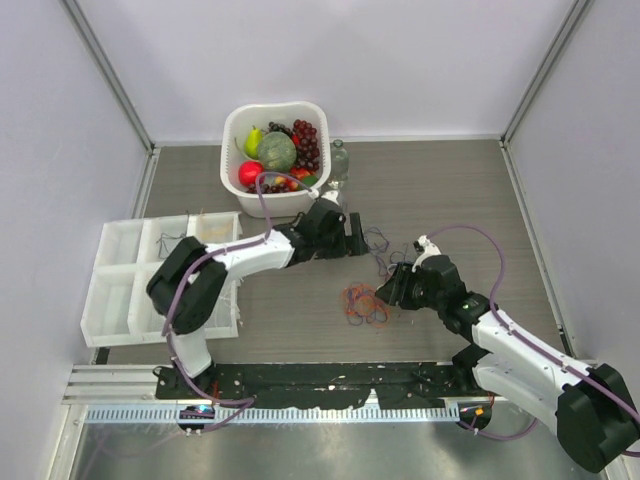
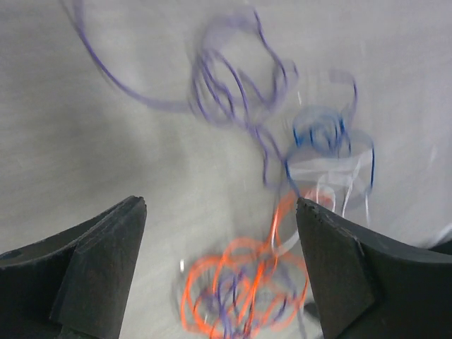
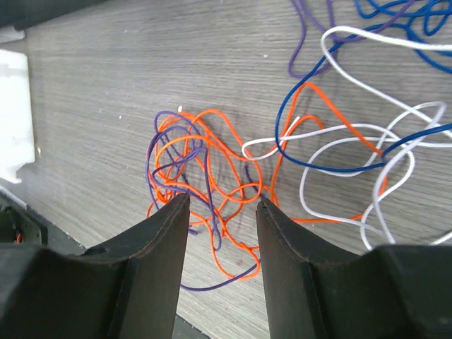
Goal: Untangle the cables
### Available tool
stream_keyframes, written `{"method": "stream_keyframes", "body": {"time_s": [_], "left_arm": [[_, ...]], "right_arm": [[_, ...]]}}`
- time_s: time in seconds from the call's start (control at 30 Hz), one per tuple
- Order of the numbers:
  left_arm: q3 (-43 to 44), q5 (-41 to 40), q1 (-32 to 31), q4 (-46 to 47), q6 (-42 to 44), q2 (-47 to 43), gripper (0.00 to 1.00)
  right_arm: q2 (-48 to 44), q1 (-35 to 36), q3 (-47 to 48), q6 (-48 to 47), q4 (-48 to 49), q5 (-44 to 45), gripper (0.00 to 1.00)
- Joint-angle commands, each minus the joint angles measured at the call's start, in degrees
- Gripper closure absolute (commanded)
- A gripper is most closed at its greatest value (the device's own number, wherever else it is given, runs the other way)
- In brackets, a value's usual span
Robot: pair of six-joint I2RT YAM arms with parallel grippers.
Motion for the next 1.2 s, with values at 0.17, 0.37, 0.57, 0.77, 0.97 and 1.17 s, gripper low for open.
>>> {"method": "stream_keyframes", "body": {"time_s": [0.17,0.37,0.57,0.77,0.97,1.17], "left_arm": [[9.58,-2.55,4.70,9.79,-31.45,16.00,0.23],[4.49,-7.81,5.15,15.42,-47.81,19.17,0.43],[-0.43,-12.03,4.97,20.08,-50.21,17.16,0.78],[-5.27,-14.06,3.30,26.76,-38.37,9.17,1.00],[-10.45,-15.39,-1.18,25.46,-22.89,-7.24,1.00],[-14.50,-2.57,-1.45,22.39,-18.13,-19.48,1.00]], "right_arm": [[-3.22,-0.14,4.46,-3.02,-2.17,8.85,0.52],[-7.61,-0.23,4.02,-3.73,-3.67,10.35,0.52],[-6.22,-0.23,4.81,-4.08,-3.24,10.35,0.52],[-2.01,-0.23,5.95,-5.30,-1.65,8.68,0.52],[2.40,-0.23,9.11,-10.04,-0.69,5.35,0.36],[7.49,1.78,10.25,-14.62,9.57,-0.20,0.28]]}}
